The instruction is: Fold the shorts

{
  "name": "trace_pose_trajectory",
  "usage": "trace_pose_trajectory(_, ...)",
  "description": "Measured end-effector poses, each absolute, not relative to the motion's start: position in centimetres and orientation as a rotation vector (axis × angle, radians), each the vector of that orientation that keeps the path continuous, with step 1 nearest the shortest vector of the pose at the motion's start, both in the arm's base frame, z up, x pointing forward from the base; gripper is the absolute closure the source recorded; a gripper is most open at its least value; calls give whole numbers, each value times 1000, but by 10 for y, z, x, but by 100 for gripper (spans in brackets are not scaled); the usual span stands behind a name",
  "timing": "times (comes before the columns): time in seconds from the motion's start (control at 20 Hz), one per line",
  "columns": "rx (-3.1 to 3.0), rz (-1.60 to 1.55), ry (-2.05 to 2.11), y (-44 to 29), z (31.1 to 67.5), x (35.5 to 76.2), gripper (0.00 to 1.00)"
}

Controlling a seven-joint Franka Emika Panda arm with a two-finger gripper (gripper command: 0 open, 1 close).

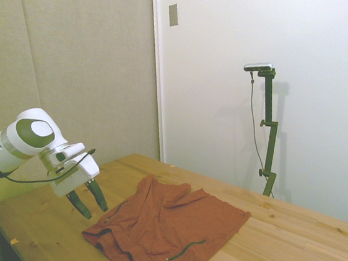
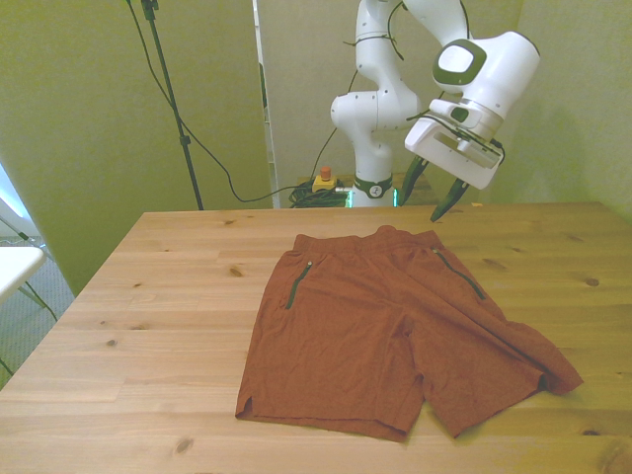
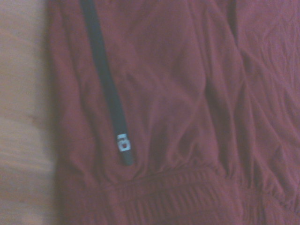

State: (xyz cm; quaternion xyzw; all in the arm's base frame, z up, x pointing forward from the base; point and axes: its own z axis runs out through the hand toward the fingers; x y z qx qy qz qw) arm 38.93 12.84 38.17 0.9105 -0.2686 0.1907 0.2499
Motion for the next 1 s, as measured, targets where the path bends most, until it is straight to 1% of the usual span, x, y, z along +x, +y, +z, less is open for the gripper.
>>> trace_pose_trajectory(0.3, 2438, 521, -660, 153, 349, 381, 0)
trace_pose_trajectory(0.5, 2437, 520, -630, 161, 339, 382, 0)
trace_pose_trajectory(0.75, 2412, 499, -633, 154, 330, 387, 0)
trace_pose_trajectory(0.8, 2406, 496, -633, 151, 329, 389, 100)
trace_pose_trajectory(1.0, 2399, 493, -631, 148, 328, 392, 100)
